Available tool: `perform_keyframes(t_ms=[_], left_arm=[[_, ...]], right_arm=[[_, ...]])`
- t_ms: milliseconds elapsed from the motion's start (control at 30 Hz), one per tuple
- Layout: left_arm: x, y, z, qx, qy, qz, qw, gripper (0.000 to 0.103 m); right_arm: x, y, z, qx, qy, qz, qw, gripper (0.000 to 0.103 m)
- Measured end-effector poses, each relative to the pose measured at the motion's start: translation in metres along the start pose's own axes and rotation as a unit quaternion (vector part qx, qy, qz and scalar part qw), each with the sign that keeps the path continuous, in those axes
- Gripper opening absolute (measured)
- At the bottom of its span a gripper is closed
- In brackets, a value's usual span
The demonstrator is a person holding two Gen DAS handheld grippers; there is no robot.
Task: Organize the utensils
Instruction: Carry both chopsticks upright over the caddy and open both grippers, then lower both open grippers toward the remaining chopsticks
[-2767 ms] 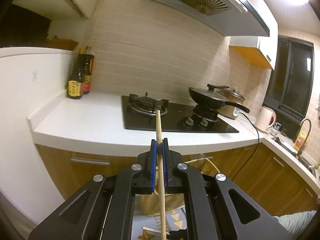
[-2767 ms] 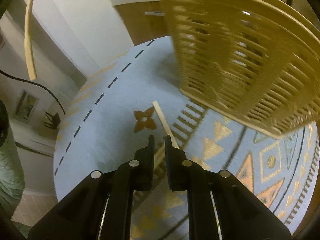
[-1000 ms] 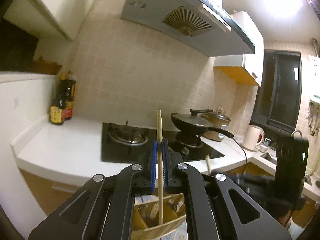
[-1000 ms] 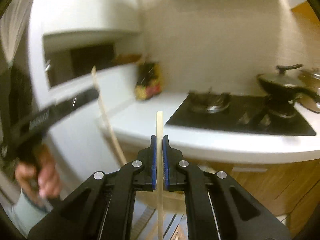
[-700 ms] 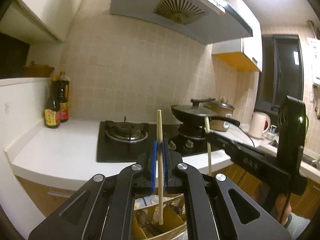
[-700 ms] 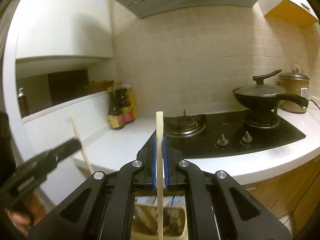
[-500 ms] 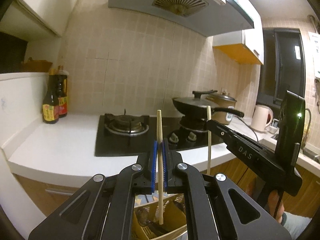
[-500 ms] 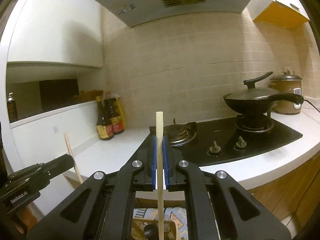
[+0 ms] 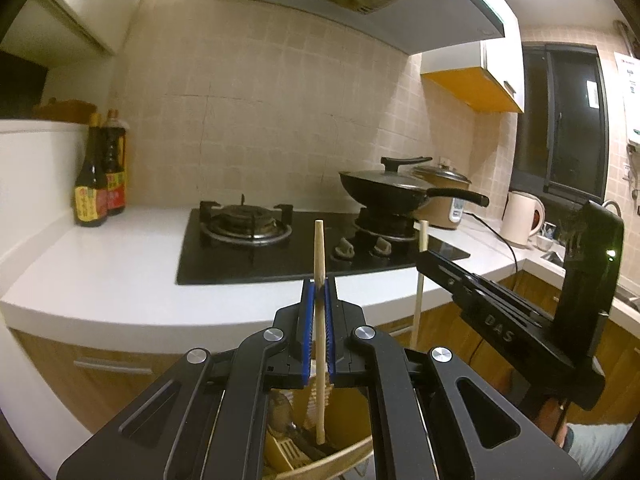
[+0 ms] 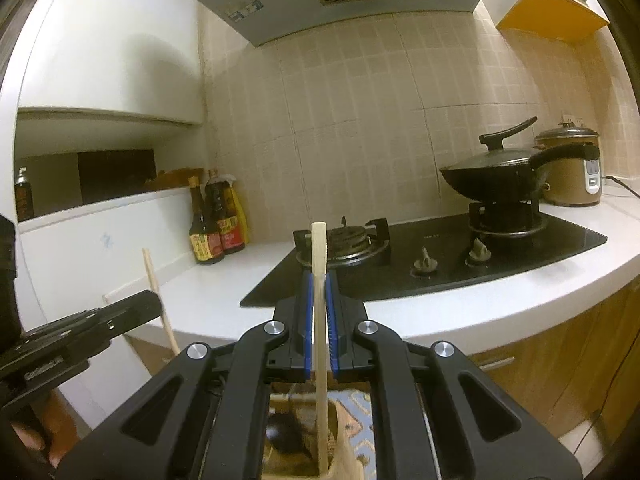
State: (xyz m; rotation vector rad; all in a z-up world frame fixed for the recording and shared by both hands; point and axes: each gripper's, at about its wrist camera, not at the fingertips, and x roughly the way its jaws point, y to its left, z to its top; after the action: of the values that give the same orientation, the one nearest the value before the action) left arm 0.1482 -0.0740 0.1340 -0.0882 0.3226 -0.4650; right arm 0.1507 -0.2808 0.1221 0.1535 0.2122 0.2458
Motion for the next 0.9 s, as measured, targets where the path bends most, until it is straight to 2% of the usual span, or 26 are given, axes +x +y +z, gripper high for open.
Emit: perform_keyframes(t_ms=[67, 100, 167, 233, 300, 400, 467, 600, 700, 800, 900], left_arm=[[-0.002, -0.001, -0.003, -0.003, 0.004, -0.004, 1.0000, 0.006], [-0.003, -0.001, -0.004, -0.003, 0.007, -0.008, 0.9999, 0.009], [-0.009, -0.002, -0.005, -0.004, 0.006, -0.009, 0.9999, 0.040], [-0.022, -0.003, -0.005, -0.005, -0.002, -0.007, 1.0000, 0.051], [-0.032, -0.004, -0.005, -0.005, -0.002, -0.011, 0.9999, 0.053], [-0.051, -0.004, -0.007, -0.010, 0.002, -0.015, 0.9998, 0.059], [-0.062, -0.004, -0.010, -0.013, 0.007, -0.018, 0.9997, 0.068], [-0.088, -0.003, -0.026, -0.022, 0.026, -0.015, 0.9993, 0.077], [-0.103, 0.000, -0.043, -0.031, 0.051, -0.004, 0.9982, 0.080], [-0.114, 0.006, -0.059, -0.045, 0.078, 0.010, 0.9959, 0.081], [-0.120, 0.014, -0.072, -0.062, 0.102, 0.020, 0.9927, 0.081]], right_arm=[[-0.007, 0.001, -0.003, -0.006, 0.014, 0.007, 1.000, 0.006], [-0.011, 0.002, -0.004, -0.010, 0.026, 0.015, 1.000, 0.007], [-0.018, 0.005, -0.008, -0.019, 0.050, 0.033, 0.998, 0.013], [-0.029, 0.007, -0.011, -0.022, 0.076, 0.048, 0.996, 0.029], [-0.040, 0.009, -0.017, -0.023, 0.102, 0.061, 0.993, 0.061], [-0.058, 0.015, -0.029, -0.034, 0.134, 0.063, 0.988, 0.063], [-0.068, 0.021, -0.040, -0.048, 0.166, 0.056, 0.983, 0.063], [-0.085, 0.028, -0.059, -0.067, 0.215, 0.043, 0.973, 0.073], [-0.102, 0.033, -0.068, -0.086, 0.220, 0.002, 0.972, 0.085], [-0.123, 0.035, -0.072, -0.095, 0.199, -0.037, 0.975, 0.089], [-0.132, 0.035, -0.073, -0.088, 0.213, -0.023, 0.973, 0.091]])
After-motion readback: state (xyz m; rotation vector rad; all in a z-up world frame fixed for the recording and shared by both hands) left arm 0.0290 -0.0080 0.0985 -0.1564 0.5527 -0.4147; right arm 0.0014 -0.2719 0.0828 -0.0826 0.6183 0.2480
